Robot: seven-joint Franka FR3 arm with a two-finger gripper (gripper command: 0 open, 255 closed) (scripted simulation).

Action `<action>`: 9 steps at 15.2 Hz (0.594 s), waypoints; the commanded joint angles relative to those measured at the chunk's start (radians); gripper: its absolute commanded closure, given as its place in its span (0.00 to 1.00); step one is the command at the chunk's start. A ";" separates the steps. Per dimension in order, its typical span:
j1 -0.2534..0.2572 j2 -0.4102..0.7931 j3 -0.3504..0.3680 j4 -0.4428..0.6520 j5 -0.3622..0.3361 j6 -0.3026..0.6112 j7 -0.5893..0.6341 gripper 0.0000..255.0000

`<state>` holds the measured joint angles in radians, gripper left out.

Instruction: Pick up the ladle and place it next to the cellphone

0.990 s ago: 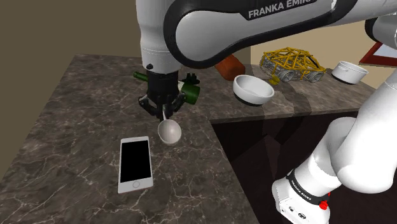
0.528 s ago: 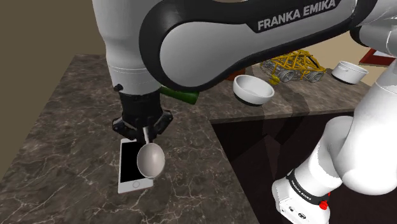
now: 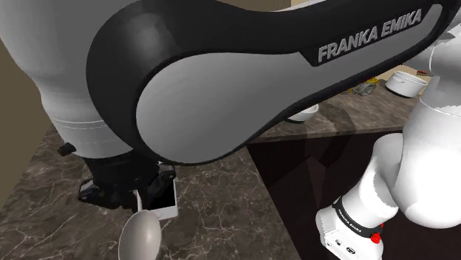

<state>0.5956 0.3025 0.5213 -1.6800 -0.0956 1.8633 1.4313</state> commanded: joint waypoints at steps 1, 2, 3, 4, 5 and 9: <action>0.042 0.040 0.011 0.048 -0.019 -0.012 0.054 1.00; 0.064 0.063 0.015 0.077 -0.030 -0.020 0.078 1.00; 0.086 0.086 0.018 0.108 -0.041 -0.030 0.102 1.00; 0.107 0.108 0.020 0.137 -0.051 -0.039 0.123 1.00; 0.107 0.111 0.018 0.127 -0.052 -0.027 0.123 1.00; 0.107 0.123 0.014 0.091 -0.059 0.021 0.126 1.00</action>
<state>0.7043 0.4253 0.5365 -1.5766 -0.1542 1.8707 1.5580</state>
